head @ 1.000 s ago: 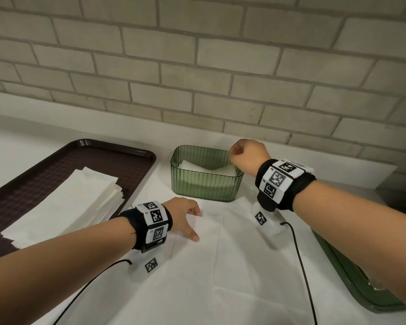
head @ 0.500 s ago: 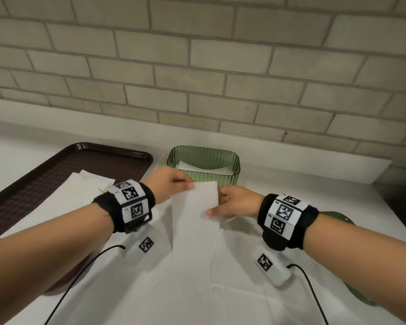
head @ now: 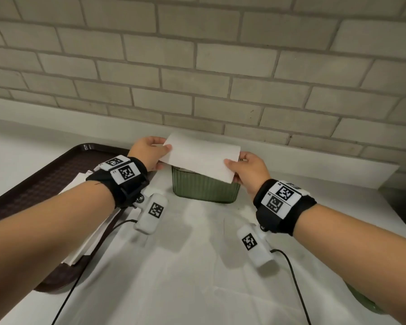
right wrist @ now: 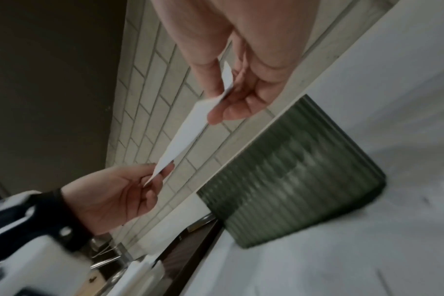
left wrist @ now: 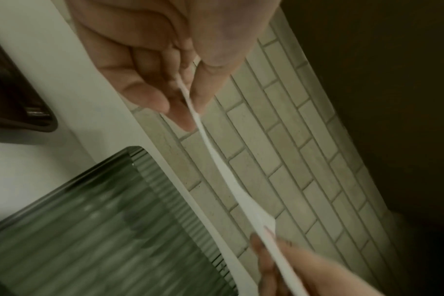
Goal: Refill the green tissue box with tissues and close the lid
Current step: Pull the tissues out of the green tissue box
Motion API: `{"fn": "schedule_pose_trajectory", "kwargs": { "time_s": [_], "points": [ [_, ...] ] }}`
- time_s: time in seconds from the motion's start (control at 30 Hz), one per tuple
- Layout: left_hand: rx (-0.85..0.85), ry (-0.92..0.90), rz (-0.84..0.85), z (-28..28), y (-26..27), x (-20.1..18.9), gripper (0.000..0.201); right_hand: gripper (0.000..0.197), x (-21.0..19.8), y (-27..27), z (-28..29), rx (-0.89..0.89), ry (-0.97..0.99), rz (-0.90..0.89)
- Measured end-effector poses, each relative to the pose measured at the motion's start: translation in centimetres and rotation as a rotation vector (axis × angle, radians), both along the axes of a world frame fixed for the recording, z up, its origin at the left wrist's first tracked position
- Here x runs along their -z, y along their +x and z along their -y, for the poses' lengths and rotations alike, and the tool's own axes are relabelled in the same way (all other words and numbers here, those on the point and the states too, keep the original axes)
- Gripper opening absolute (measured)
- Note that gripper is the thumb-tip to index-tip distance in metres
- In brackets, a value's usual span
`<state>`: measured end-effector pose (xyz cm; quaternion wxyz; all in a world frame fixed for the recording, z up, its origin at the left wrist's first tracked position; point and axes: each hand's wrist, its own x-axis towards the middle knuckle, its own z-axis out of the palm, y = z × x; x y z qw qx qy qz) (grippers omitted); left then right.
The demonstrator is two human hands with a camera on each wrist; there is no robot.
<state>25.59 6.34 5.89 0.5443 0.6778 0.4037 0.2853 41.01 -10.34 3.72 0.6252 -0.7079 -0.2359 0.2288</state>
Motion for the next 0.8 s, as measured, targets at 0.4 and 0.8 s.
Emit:
{"fn": "schedule_pose_trajectory", "kwargs": {
  "time_s": [0.4, 0.8],
  "points": [
    [0.418, 0.416, -0.584, 2.5, -0.8, 2.4, 0.019, 0.042, 0.1, 4.9, -3.2, 0.063, -0.400, 0.220],
    [0.629, 0.371, -0.985, 3.4, -3.4, 7.1, 0.067, 0.057, -0.4, 3.2, -3.9, -0.186, -0.789, 0.586]
  ]
}}
